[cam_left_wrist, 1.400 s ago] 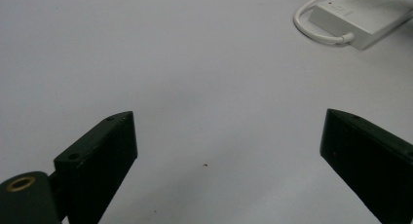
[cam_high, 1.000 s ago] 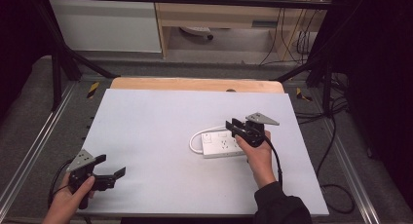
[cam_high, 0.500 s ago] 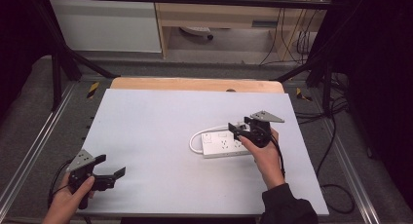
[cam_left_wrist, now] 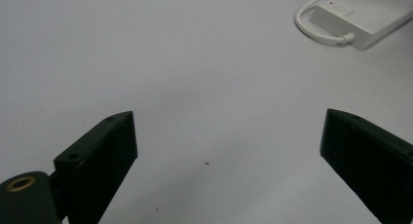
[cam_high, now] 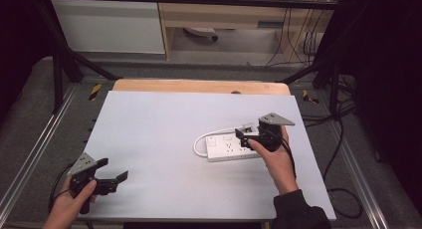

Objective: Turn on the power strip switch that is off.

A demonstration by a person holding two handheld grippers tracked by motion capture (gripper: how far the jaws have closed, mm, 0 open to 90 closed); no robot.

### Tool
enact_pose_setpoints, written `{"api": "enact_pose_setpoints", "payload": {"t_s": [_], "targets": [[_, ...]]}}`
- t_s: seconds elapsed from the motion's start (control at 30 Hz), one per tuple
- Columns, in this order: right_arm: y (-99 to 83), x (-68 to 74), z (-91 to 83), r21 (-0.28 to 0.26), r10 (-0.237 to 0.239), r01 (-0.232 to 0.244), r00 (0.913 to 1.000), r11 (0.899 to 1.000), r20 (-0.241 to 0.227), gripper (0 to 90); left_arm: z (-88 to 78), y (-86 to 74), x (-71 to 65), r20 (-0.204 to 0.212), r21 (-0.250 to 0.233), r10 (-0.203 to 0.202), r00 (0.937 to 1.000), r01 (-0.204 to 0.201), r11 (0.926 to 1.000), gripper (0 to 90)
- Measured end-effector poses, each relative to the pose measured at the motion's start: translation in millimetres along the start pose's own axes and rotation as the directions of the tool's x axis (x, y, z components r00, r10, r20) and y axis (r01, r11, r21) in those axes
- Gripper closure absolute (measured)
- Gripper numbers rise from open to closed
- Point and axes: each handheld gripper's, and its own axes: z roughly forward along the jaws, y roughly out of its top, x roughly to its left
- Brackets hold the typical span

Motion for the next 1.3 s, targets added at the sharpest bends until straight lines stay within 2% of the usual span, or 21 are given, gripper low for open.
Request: {"api": "enact_pose_setpoints", "payload": {"t_s": [0.3,0.6,0.77,0.87,0.93,1.07,1.2,1.3], "targets": [[-3.5,-10.2,-20.1,-0.030,0.007,-0.007,1.0000,1.000,0.006,3.4,-0.4,0.0,0.0,0.000,-0.002,0.000,1.0000,0.000,1.0000,6.6],[-12.9,-24.1,-45.4,-0.062,0.018,-0.015,0.9988,0.998,0.045,3.6,-0.6,0.1,0.0,0.000,-0.004,0.000,1.0000,0.000,1.0000,6.6],[-24.1,-32.7,-57.9,-0.082,0.025,-0.019,0.9970,0.996,0.073,5.1,-0.6,0.0,0.0,-0.002,-0.003,0.000,1.0000,0.000,1.0000,6.6],[-39.2,-39.5,-64.4,-0.086,0.026,-0.017,0.9948,0.996,0.098,5.6,-0.8,0.0,0.0,-0.002,-0.004,-0.002,1.0000,0.002,1.0000,6.6],[-51.6,-45.4,-67.9,-0.074,0.033,-0.024,0.9927,0.997,0.116,5.6,-0.6,-0.1,0.0,-0.002,-0.003,-0.001,1.0000,0.001,1.0000,6.6],[-74.0,-56.1,-75.1,-0.050,0.058,-0.052,0.9912,0.997,0.119,5.6,-0.4,-0.2,-0.3,-0.002,-0.001,0.000,1.0000,0.000,1.0000,6.6],[-94.7,-59.5,-75.0,0.011,0.028,-0.030,0.9914,0.999,0.128,5.3,-0.5,-0.2,-0.4,-0.004,-0.001,0.001,1.0000,-0.001,1.0000,6.6],[-106.6,-58.5,-73.2,0.062,0.023,-0.030,0.9934,0.998,0.112,5.0,-0.6,-0.3,-0.5,-0.004,-0.001,0.001,1.0000,-0.001,1.0000,6.6]]}}
